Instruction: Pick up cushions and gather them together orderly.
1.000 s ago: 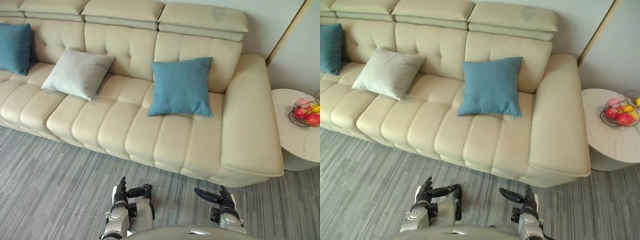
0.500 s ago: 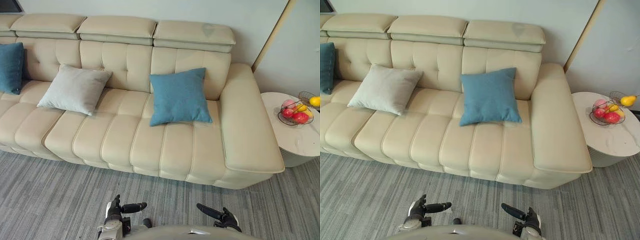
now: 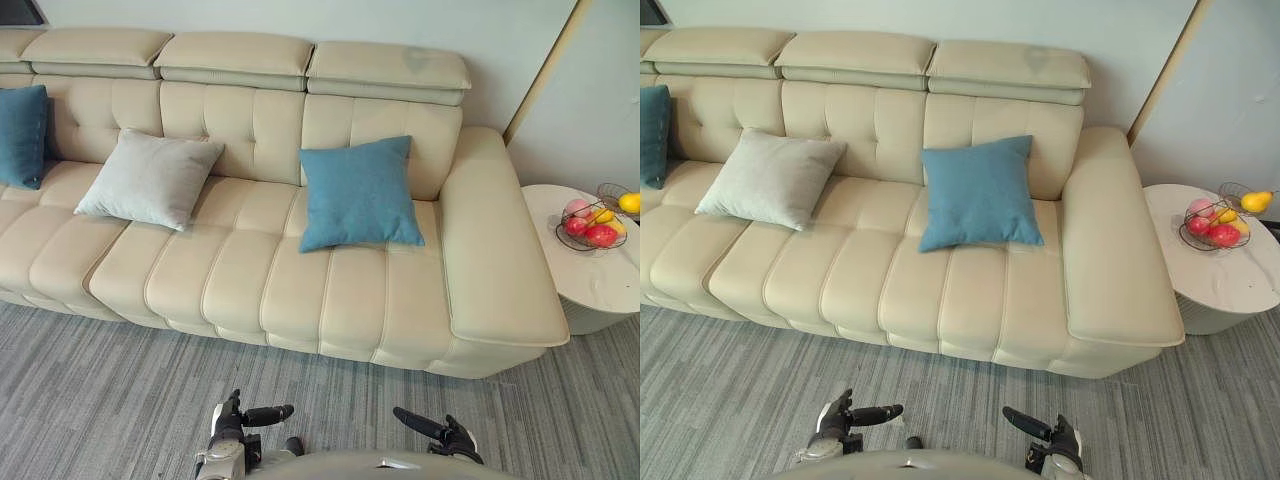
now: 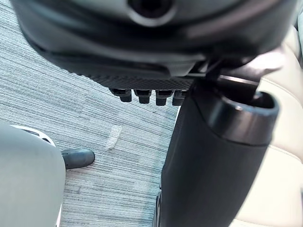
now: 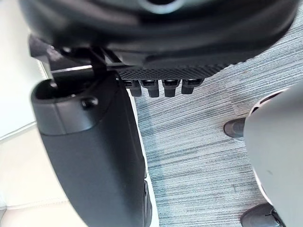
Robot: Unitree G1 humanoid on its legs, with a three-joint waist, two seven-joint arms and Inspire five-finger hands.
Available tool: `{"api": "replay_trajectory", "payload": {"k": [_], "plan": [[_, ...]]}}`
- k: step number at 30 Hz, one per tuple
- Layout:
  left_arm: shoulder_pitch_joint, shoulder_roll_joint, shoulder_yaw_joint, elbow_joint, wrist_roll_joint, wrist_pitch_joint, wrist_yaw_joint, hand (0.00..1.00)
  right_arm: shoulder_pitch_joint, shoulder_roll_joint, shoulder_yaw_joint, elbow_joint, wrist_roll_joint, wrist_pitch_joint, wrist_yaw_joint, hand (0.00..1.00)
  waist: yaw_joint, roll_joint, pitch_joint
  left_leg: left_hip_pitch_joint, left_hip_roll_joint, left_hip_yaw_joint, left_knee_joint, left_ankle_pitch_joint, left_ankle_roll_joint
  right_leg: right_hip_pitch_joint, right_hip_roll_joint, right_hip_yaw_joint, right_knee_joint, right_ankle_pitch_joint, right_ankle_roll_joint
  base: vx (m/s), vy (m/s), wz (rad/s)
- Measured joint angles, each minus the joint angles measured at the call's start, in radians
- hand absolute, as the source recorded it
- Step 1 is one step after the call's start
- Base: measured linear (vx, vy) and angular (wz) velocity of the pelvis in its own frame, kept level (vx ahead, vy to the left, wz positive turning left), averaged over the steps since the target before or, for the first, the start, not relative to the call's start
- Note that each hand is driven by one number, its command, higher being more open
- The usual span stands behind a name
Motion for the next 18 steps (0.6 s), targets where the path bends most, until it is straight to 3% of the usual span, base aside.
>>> {"api": "replay_trajectory", "payload": {"k": [14,16,18], "plan": [[0.001,-0.030,0.035,-0.002,-0.038,0.003,-0.012,1.00,0.013,-0.015,0.043,-0.053,-0.048,0.032,0.012,1.00,-0.010,0.023,0.025,0.048,0.019,0.059,0.000,-0.003,-0.004,0.005,0.003,0.051,0.036,-0.007,0.013,-0.07,-0.018,-0.11],[0.000,-0.030,0.044,-0.007,-0.038,0.003,-0.015,1.00,0.015,-0.012,0.044,-0.060,-0.048,0.033,0.012,1.00,-0.008,0.013,0.031,0.032,0.017,0.060,0.042,-0.025,-0.011,-0.008,0.001,0.074,0.045,-0.009,0.014,-0.01,-0.010,-0.23],[-0.001,-0.034,0.081,-0.017,-0.040,0.003,-0.020,1.00,0.011,-0.003,0.047,-0.064,-0.048,0.033,0.012,1.00,-0.005,0.006,0.031,-0.045,0.025,-0.016,0.177,-0.081,-0.008,-0.051,-0.003,0.115,0.067,-0.011,0.015,0.00,-0.067,-0.46]]}}
